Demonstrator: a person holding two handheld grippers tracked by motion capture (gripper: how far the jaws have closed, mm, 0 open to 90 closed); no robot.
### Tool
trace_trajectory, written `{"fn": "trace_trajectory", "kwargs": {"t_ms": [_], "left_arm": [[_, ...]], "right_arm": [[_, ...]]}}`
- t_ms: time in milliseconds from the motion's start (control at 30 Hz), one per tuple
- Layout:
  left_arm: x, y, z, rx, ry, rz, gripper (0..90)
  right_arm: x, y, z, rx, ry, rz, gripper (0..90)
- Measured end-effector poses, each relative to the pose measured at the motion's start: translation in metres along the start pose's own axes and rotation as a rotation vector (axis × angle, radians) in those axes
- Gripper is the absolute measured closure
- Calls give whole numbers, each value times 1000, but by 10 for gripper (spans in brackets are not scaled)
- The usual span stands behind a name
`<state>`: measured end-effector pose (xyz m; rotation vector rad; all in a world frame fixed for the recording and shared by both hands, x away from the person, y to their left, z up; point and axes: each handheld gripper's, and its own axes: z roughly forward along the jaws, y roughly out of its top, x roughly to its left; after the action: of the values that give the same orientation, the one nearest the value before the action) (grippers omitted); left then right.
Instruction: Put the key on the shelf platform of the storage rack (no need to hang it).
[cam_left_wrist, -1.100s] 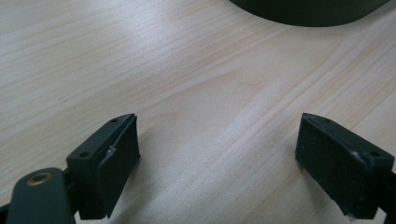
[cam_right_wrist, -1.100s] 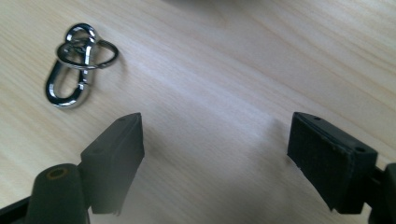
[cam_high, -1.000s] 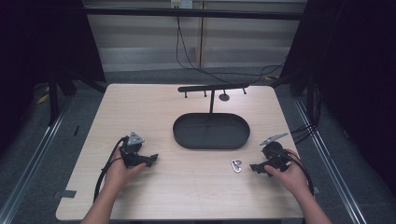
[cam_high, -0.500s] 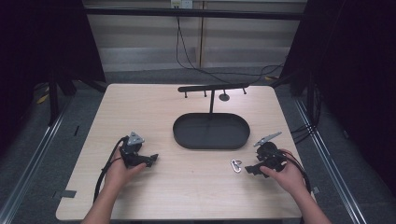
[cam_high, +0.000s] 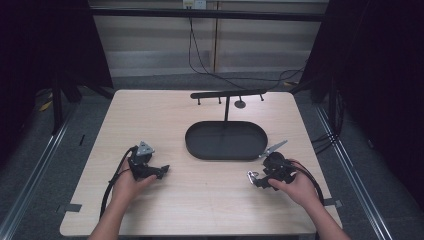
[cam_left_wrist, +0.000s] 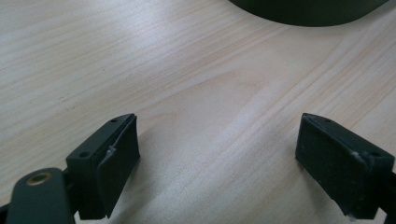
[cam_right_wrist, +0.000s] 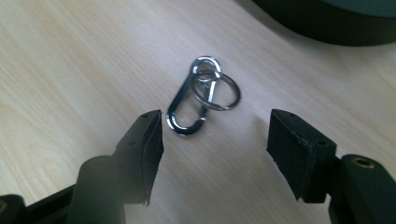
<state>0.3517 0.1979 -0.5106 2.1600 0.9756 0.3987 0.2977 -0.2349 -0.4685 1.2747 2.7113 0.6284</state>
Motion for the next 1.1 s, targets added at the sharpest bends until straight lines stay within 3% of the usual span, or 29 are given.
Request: {"fn": "trace_trajectory", "kwargs": {"t_ms": [300,567,1100], "left_arm": [[0,0,0,1,0,1,132],[0,0,0,0,0,0,132],[0,0,0,-1,-1,0,131]], "right_arm": [[5,13,6,18,2,-31,433],[10,21,13,66,-18,-70,487],[16,25,16,110,-37,-80,620]]}}
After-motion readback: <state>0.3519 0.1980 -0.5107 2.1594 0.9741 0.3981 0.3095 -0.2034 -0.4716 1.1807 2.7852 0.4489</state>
